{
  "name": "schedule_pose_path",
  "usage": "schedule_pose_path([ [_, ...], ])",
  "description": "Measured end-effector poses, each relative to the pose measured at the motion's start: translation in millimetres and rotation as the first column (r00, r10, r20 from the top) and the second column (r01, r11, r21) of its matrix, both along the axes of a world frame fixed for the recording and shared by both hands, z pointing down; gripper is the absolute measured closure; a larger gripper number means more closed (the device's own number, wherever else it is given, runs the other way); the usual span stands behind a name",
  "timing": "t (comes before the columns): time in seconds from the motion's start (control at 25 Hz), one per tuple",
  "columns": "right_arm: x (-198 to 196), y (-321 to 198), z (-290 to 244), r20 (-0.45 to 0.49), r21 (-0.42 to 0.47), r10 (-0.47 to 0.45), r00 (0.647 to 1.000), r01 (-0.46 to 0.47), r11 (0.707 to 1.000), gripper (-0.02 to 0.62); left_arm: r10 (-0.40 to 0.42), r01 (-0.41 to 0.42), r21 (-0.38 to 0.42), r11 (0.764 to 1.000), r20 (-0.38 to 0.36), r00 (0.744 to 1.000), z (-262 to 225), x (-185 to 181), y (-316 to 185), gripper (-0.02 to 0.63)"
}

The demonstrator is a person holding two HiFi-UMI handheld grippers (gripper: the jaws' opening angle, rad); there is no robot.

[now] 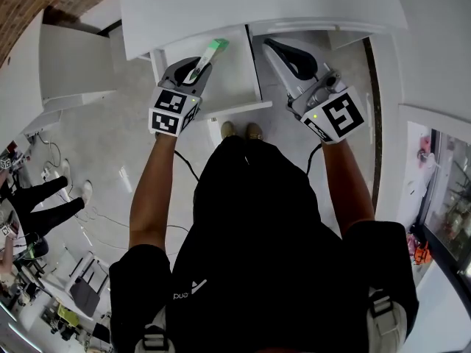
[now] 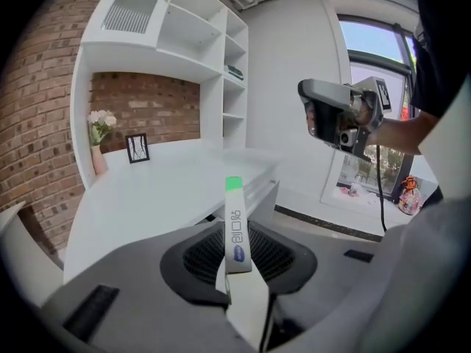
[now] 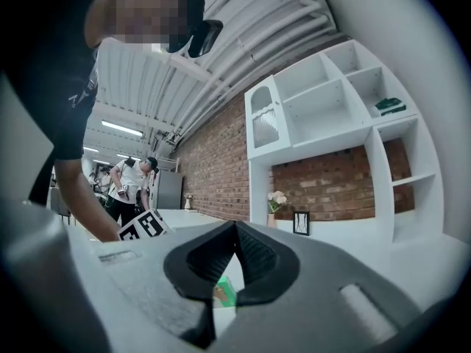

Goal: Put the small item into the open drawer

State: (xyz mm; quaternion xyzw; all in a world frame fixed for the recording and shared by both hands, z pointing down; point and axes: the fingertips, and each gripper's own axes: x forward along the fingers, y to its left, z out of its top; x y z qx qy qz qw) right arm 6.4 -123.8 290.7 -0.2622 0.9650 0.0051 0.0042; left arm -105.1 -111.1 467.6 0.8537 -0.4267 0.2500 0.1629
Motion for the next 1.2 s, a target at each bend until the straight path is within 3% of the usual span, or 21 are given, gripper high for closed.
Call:
schedule_pose_path([
  [0.4, 11.2, -18.2, 20.4, -0.030, -0.031, 0.049, 0.998, -0.050, 0.998, 0.595, -0.010, 0.019, -0.135, 0.991, 0.071, 0.997, 71.5, 1.1, -39.1, 0.514],
  [0.84, 13.8, -36.3, 52.1, -0.050, -0.092, 0.077, 0.996, -0.081, 0.992, 0.595, 0.010, 0.021, -0.214, 0.977, 0.141, 0.990, 136.9, -4.4, -74.0, 0.514],
  [1.2, 17.6, -46.2, 65.0, -0.096, -0.163, 0.108, 0.989, -0.123, 0.979, 0.595, -0.032, 0.077, -0.279, 0.957, 0.165, 0.986, 179.9, -19.4, -96.2, 0.514],
])
